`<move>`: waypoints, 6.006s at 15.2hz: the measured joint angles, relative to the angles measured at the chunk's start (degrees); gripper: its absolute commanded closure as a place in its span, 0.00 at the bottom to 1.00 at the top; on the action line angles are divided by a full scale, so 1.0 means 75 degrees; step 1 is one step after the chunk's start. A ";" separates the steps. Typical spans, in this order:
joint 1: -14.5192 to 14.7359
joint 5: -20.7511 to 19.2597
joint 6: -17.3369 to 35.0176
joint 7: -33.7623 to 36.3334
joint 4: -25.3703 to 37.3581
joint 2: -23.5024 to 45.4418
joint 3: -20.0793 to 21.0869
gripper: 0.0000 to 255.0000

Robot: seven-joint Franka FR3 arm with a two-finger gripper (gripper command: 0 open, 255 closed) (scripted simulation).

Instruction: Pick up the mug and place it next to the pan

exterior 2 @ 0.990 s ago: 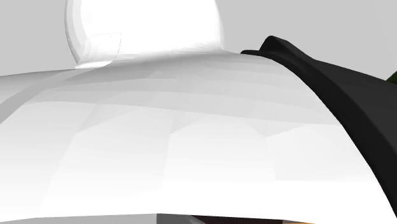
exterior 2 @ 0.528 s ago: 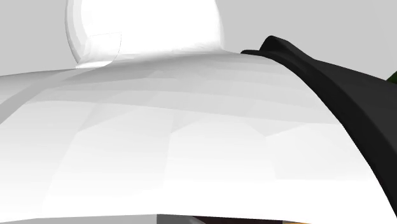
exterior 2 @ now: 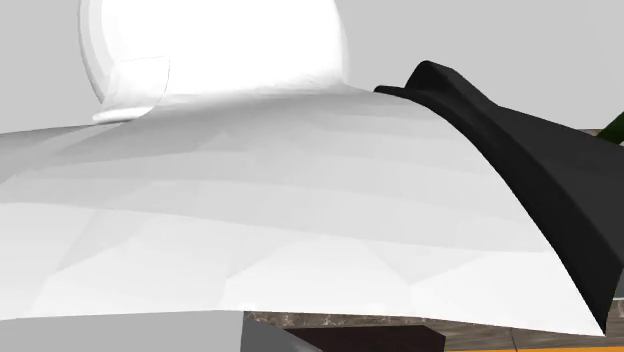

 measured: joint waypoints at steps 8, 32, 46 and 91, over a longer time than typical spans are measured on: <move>0.0038 0.0156 -0.0869 -0.0176 0.0415 -0.0483 -0.0115 1.00; -0.0045 0.0207 -0.3279 -0.0648 0.2069 -0.1266 -0.0565 1.00; -0.1066 -0.0548 -0.3145 -0.3132 0.2050 -0.1181 -0.2363 1.00; -0.1870 -0.1060 0.0279 -0.4769 0.0859 0.0944 -0.3664 1.00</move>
